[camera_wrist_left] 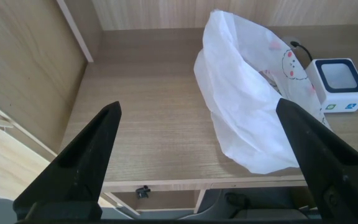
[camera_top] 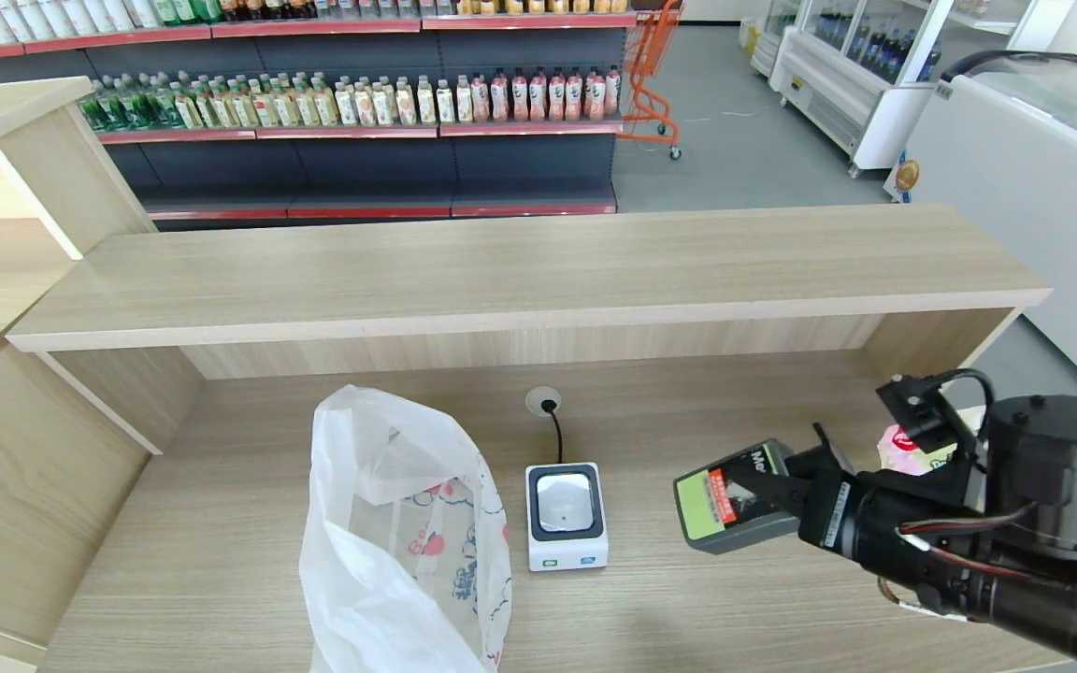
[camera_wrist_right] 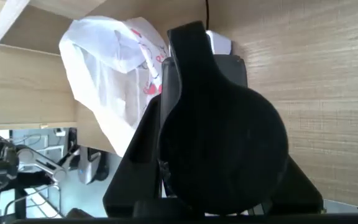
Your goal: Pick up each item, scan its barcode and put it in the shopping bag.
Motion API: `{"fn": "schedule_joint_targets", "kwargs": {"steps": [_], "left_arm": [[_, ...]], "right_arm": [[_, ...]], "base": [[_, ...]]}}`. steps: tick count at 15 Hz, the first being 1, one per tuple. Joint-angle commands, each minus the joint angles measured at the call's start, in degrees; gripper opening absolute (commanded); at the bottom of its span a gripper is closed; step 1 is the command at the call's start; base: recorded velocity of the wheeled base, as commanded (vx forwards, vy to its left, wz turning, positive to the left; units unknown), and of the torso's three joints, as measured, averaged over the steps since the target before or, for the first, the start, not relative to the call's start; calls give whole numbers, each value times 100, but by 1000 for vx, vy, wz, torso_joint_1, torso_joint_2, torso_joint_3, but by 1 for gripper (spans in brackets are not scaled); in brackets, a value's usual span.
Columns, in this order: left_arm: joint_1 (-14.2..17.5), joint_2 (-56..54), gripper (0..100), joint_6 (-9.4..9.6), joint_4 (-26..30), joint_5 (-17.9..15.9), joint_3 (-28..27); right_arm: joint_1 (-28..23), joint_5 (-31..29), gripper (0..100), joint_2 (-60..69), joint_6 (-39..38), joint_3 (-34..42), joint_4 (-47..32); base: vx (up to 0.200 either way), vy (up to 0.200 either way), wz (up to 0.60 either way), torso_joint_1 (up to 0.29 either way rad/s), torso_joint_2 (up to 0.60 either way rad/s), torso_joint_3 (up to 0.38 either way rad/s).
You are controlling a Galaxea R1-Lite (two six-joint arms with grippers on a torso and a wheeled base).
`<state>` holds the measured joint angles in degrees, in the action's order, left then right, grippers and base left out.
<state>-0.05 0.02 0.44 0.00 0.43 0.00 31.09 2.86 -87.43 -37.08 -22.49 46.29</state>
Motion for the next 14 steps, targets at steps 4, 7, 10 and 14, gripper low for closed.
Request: {"fn": "schedule_joint_targets", "kwargs": {"steps": [4, 7, 10, 14], "left_arm": [[5, -2, 100, 0, 0, 1, 0], [-4, -2, 100, 0, 0, 1, 0], [5, -2, 100, 0, 0, 1, 0], [-4, -2, 100, 0, 0, 1, 0]], "right_arm": [[187, -32, 0, -2015, -168, -1099, -67], [240, -5, 0, -2507, -132, -1644, -76], [407, 4, 0, -2894, -115, -2049, -76], [495, -5, 0, -3351, 131, -2409, -23]], "base": [[0, 0, 0, 0, 0, 0], [0, 0, 0, 0, 0, 0], [0, 0, 0, 0, 0, 0], [0, 0, 0, 0, 0, 0]]}}
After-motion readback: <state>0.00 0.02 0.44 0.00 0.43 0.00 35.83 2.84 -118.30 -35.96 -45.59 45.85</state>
